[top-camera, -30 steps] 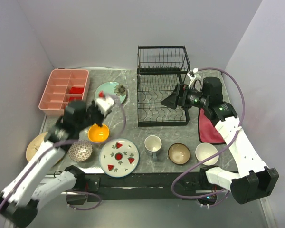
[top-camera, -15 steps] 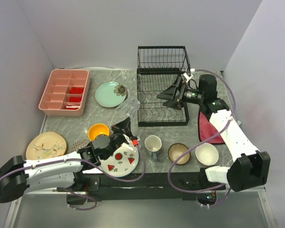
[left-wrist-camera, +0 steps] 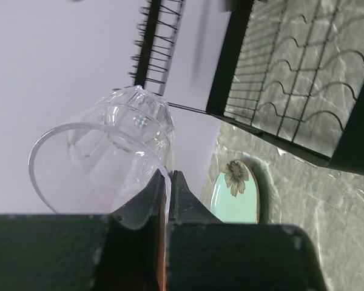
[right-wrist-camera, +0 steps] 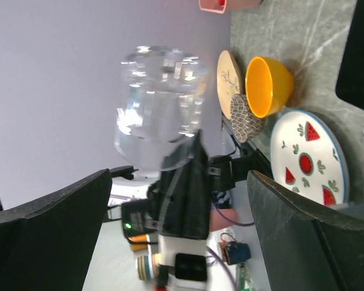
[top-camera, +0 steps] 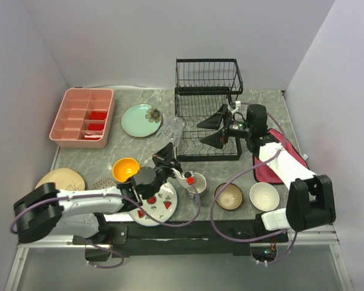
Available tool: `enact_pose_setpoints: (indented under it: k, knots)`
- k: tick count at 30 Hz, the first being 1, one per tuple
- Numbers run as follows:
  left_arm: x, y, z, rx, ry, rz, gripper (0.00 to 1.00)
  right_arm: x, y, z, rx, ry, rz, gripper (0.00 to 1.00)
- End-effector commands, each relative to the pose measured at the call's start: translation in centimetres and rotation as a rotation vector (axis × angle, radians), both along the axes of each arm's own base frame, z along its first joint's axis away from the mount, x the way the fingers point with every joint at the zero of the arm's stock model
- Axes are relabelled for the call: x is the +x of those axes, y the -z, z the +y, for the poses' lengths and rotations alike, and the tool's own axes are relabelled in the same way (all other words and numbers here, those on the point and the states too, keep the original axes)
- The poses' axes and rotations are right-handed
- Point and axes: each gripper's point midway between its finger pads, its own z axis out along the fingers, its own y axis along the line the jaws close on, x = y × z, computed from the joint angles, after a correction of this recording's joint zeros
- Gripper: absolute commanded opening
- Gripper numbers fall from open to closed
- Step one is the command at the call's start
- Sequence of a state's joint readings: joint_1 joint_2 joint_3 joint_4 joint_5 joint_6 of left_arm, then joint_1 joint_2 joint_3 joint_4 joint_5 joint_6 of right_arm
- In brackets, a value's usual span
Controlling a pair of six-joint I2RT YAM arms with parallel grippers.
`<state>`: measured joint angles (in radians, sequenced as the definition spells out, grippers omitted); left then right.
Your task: Load the mixed dishes into the dish rack
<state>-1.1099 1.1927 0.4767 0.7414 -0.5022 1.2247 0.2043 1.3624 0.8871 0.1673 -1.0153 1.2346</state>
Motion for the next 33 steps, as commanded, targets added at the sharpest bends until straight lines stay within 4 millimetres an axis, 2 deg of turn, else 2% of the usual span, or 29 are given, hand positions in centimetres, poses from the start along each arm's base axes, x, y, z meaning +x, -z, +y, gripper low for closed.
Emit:
enact_pose_setpoints:
  k: [1, 3, 9, 14, 21, 29, 33]
  knots:
    - [1.3, -4.0, -0.8, -0.089, -0.077, -0.074, 0.01, 1.2, -3.7, 1.3, 0.057, -0.023, -0.061, 1.00]
    - [1.4, -4.1, -1.3, -0.093, -0.066, -0.090, 0.01, 1.6, -3.9, 2.1, 0.052, -0.041, -0.060, 1.00]
    - [1.3, -4.1, -2.1, -0.094, -0.041, -0.096, 0.01, 2.3, -1.7, 3.0, 0.015, -0.020, 0.030, 1.00]
    - [0.9, -4.0, -3.0, -0.093, -0.012, -0.099, 0.01, 2.7, -1.0, 3.6, 0.008, -0.009, 0.041, 1.00]
    - [0.9, -3.7, -4.1, -0.097, 0.004, -0.077, 0.01, 3.4, -2.4, 4.6, 0.034, -0.019, 0.018, 1.00]
    - [0.5, -4.0, -5.1, -0.096, 0.032, -0.091, 0.01, 3.3, -2.0, 5.5, 0.033, -0.032, 0.042, 1.00]
    - [0.4, -3.9, -5.5, -0.096, 0.037, -0.087, 0.01, 3.2, -2.4, 5.8, 0.039, -0.049, 0.031, 1.00]
